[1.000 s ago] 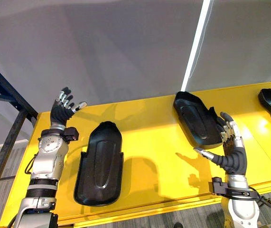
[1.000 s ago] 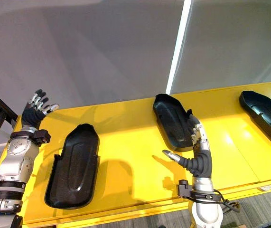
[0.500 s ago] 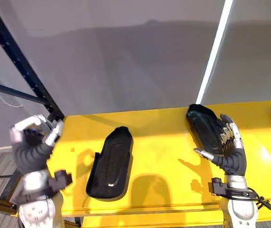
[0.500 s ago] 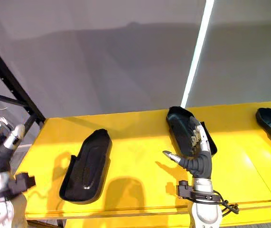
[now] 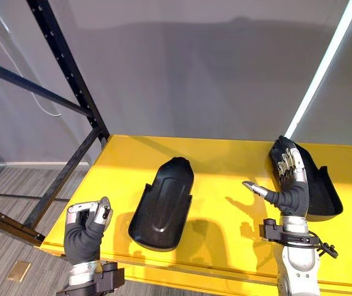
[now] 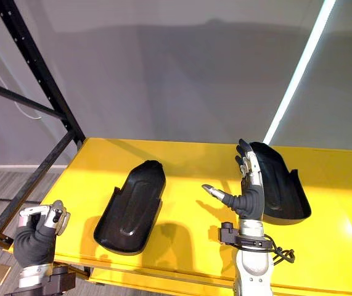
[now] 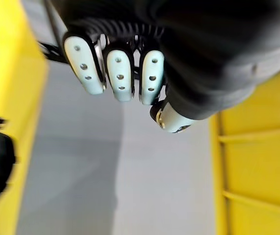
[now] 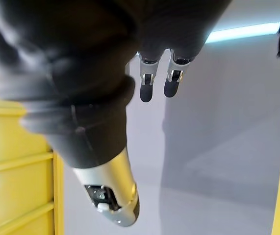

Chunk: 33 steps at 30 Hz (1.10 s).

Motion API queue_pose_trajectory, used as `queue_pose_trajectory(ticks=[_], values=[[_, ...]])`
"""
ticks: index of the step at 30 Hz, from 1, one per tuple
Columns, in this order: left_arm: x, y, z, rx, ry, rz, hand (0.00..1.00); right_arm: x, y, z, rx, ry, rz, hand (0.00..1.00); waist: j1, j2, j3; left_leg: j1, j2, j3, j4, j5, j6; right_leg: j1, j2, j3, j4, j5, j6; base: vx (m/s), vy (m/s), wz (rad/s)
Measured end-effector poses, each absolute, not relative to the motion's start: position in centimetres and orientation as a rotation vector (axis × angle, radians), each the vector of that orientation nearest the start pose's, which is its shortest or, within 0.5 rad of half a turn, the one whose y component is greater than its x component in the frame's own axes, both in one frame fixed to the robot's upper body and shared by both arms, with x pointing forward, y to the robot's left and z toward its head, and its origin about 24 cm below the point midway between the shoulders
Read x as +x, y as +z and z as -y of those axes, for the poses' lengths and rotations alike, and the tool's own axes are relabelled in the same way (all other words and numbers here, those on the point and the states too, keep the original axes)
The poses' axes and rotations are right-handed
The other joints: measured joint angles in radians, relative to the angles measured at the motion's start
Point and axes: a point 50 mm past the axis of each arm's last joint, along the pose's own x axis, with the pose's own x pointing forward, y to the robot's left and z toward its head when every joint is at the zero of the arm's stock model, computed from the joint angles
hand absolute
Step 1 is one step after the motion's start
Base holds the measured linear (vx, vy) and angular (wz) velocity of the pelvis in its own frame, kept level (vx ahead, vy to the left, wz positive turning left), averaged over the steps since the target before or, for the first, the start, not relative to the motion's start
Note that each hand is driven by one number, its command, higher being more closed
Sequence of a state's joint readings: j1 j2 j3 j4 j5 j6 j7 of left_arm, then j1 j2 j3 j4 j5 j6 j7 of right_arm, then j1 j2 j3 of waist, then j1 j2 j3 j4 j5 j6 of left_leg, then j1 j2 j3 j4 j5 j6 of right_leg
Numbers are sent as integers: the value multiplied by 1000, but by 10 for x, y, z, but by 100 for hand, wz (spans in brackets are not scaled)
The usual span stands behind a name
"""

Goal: Walk over and take plastic housings, then place them on the shelf

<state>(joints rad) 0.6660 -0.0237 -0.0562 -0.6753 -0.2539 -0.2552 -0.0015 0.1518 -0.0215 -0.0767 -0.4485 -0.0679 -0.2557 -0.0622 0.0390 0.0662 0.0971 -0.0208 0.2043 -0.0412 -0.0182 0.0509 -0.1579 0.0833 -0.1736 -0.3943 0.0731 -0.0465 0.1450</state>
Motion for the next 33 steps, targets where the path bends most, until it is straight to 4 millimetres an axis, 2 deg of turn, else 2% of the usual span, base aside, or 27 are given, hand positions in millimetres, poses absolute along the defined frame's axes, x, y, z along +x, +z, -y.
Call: queue_pose_trajectory(ticks=[3,11,18,22,29,33], values=[[124,88,-168,-246,144,233,100,204,134,178,-142,-178,558,0,5,-10,15,-19,-2,-32,13,0,0,-4,-2,-27,20,-17,0,0,-1,29],[122,60,-161,-245,104,105,100,203,134,183,-142,-233,563,0,26,-10,32,-45,-6,-50,26,0,0,-14,-4,-41,25,-22,-2,4,14,7],[118,36,-157,-140,121,-12,100,201,136,184,-134,-275,588,0,29,-12,43,-60,-8,-66,34,-1,0,-14,-3,-58,26,-28,-4,-16,19,6],[116,27,-157,-97,134,-50,100,200,134,186,-139,-296,587,0,29,-12,50,-62,-8,-67,34,-1,0,-15,-3,-58,26,-28,-4,0,0,0],[114,15,-145,-63,70,-96,100,201,128,190,-174,-305,564,0,27,-16,56,-68,-8,-66,34,-1,0,-22,-3,-57,26,-28,-6,0,0,0],[114,15,-143,-42,51,-91,100,201,129,190,-174,-304,569,0,26,-19,57,-79,-8,-61,31,0,0,-39,-3,-50,26,-26,-3,-1,34,-3]])
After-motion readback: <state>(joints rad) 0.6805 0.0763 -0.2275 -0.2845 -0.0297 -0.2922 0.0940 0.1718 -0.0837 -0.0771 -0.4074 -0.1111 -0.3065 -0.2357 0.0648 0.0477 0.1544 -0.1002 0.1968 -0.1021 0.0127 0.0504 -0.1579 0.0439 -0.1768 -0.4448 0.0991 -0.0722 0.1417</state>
